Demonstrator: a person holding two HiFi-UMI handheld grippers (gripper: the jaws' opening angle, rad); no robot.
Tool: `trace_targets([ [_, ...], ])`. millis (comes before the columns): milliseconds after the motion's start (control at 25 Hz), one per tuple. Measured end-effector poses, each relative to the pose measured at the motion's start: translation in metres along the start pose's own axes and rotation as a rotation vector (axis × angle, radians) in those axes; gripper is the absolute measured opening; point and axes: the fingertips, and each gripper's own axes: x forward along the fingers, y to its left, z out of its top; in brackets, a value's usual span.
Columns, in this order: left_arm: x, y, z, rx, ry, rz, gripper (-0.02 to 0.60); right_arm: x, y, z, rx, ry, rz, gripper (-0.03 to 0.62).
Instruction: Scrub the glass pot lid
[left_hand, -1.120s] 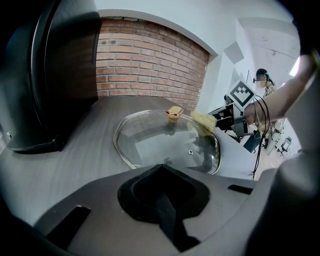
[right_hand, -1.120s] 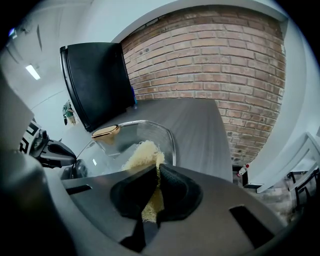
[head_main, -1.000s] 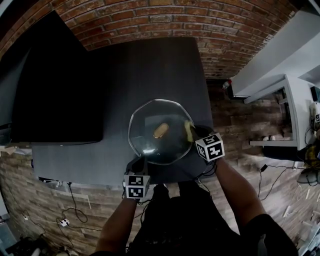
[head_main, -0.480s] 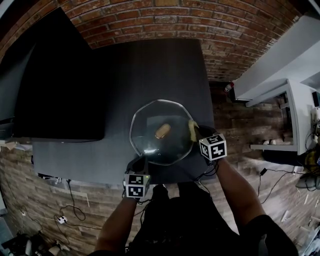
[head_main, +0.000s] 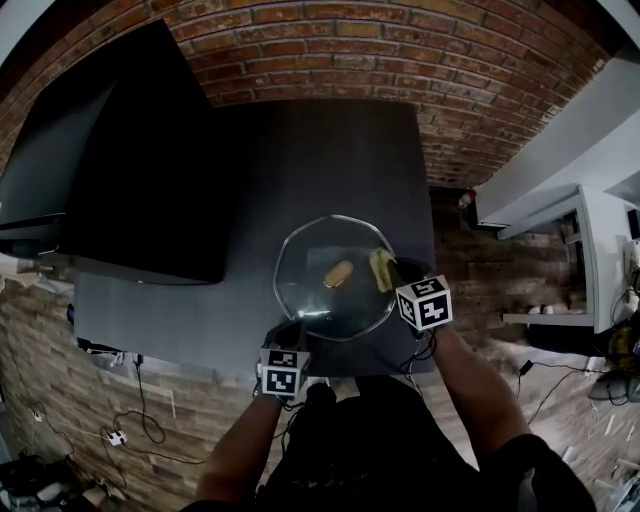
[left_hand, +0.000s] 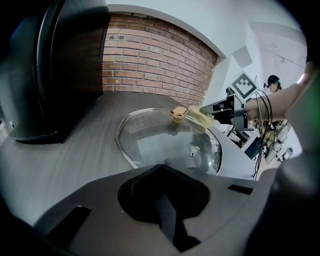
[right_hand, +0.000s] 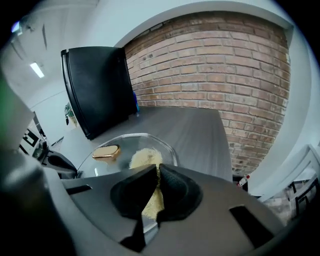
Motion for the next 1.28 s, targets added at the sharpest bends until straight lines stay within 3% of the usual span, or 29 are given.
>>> trace_targets([
  [280, -0.001, -0.001, 0.0, -0.028, 0.001, 0.008, 0.034, 0.014, 0.047, 0.079, -0.122, -0.095, 0.113, 0.025],
  [480, -0.001, -0.001, 0.002, -0.04, -0.004, 0.009, 0.034, 0.04, 0.104, 0.11, -0.259, -0.071, 0.248, 0.025],
  [720, -0.001, -0.001, 0.003, -0.052, -0.017, 0.011, 0.034, 0.067, 0.166, 0.101, -0.433, 0.029, 0.363, 0.025],
  [1040, 0.001, -0.001, 0.003, -0.071, -0.033, 0.023, 0.034, 0.093, 0.195, 0.068, -0.681, 0.202, 0.44, 0.025],
  [1280, 0.0, 0.001, 0.002, -0.107, -0.046, 0.04, 0.034, 0.112, 0.194, 0.053, -0.853, 0.311, 0.414, 0.025],
])
